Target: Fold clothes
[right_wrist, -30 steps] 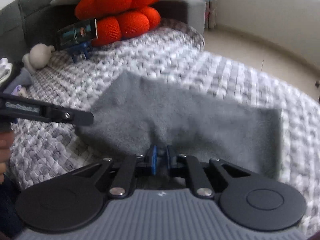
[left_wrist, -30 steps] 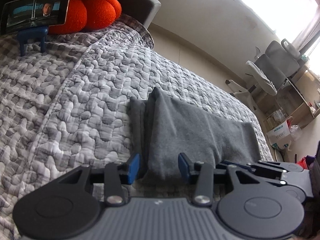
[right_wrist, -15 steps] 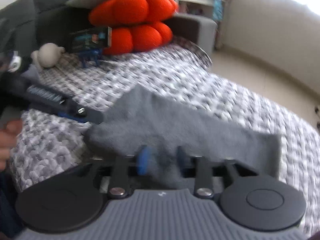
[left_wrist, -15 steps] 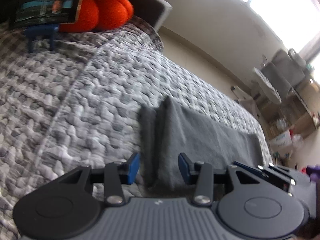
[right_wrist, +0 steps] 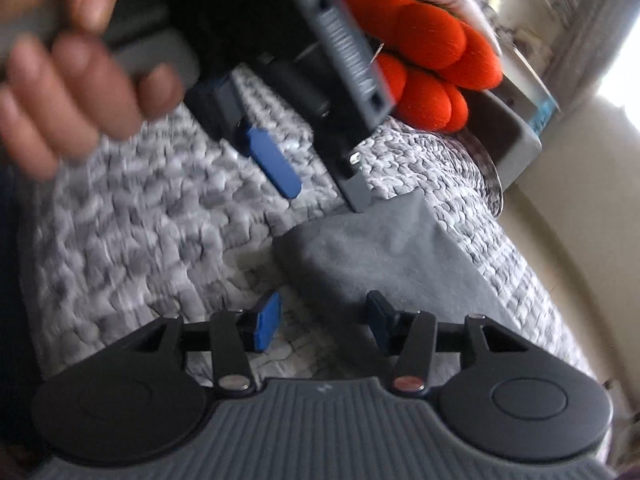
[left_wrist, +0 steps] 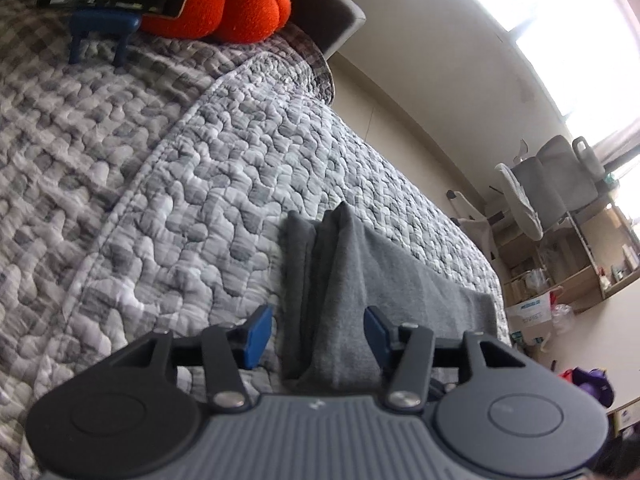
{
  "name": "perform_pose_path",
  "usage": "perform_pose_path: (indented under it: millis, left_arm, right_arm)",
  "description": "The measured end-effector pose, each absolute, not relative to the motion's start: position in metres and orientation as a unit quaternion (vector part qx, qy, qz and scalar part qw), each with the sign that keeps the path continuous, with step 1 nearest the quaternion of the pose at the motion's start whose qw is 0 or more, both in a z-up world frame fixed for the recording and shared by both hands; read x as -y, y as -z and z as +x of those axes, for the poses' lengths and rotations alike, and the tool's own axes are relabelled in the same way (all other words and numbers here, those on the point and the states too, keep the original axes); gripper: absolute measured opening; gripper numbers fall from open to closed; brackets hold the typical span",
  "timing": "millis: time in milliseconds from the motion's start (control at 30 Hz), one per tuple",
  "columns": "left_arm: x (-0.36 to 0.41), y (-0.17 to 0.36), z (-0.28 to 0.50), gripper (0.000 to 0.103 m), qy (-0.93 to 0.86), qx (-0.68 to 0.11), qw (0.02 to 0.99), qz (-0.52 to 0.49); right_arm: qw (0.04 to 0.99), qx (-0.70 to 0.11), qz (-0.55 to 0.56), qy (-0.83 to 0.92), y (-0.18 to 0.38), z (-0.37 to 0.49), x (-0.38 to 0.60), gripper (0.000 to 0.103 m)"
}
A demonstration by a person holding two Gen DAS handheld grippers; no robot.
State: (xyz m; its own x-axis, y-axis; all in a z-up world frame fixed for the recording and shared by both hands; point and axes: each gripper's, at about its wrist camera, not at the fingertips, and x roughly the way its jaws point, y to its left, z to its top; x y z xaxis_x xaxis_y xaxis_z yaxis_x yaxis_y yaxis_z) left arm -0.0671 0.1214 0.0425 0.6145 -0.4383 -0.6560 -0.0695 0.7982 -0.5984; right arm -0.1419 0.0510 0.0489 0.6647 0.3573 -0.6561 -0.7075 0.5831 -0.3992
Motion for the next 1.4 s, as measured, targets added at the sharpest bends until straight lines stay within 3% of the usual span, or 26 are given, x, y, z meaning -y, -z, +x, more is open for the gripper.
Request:
perform_pose_path:
  millis: [267,400,500,967,1400]
  left_arm:
    - [-0.129,-0.037,-0.066,0.06,0.112,-0.432,0.83,-0.335]
    - [-0.129,-0.037,-0.066,0.061,0.116,-0.431,0.827,-0.341]
    - [-0.13,-0.037,-0.067,0.063,0.121,-0.429,0.824,-0.349]
    - [-0.127,-0.029,-0.064,0.074,0.168,-0.412,0.771,-0.455]
    - [-0.102,-0.03,-0.04,0.076,0.165,-0.413,0.788,-0.426]
  right_arm:
    - [0.847,-0.236,-0.368,-0.303,-0.043,-0.143,-0.06,0.051]
    - [0.855,-0.246,-0.346,-0.297,-0.048,-0.138,-0.057,0.029]
    - [0.868,-0.243,-0.316,-0.295,-0.057,-0.136,-0.052,0.022]
    - [0.899,-0.23,-0.238,-0.285,-0.081,-0.13,-0.035,0.02]
    - [0.904,-0.225,-0.225,-0.286,-0.084,-0.127,-0.031,0.02]
